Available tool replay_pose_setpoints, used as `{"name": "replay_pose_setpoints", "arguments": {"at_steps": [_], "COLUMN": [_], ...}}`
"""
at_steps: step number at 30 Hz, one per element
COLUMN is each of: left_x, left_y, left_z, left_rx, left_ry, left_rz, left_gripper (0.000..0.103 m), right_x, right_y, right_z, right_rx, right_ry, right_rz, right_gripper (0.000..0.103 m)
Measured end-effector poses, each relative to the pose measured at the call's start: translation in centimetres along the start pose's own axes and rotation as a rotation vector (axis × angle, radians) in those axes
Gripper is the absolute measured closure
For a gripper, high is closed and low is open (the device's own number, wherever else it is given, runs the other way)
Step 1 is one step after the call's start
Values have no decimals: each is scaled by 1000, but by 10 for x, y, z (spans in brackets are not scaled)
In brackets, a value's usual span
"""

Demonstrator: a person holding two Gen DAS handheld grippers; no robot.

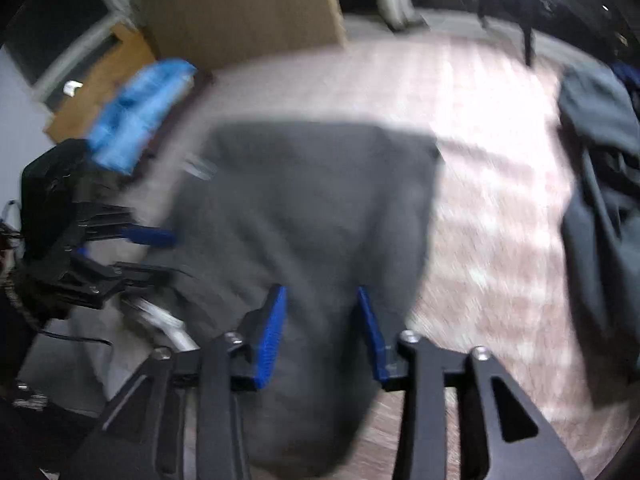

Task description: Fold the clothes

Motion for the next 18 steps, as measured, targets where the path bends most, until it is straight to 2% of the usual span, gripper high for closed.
{"name": "replay_pose_setpoints", "arguments": {"at_steps": [4,7,10,11,13,15,18], "left_x": [17,33,46,49,53,58,59], "left_y": [26,39,41,41,38,30,7], "left_z": [-11,-13,-5,-2,5,14,26], "left_rx": [3,-41,-100,-122,-152,-159,-121], "left_ry": [120,212,343,365,385,388,372], "left_rz": [45,92,95,95,109,140,179], "left_gripper": [60,54,48,47,45,44,44], "right_x": [-31,-45,-53,-54,-57,-55,-44], "right_y": [18,36,28,23,12,4,-9], "right_z": [-22,-22,-9,-5,5,9,12], "right_rx": [49,-40,-102,-112,-133,-132,-138], "right_ry": [-134,-205,-272,-285,-312,-295,-235], "right_rz": [15,13,61,78,111,87,43], "right_gripper": [62,61,44,42,42,42,40]}}
Point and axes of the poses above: each gripper's, at about its wrist camera, not at the fingertips, and y roughly against the way its jaws point, x to its left, z to its top, the point moved 1 cm from there along -y, roughly the way its jaws point, and after that the axes turned 2 degrees about -x, right-handed, at the moved point
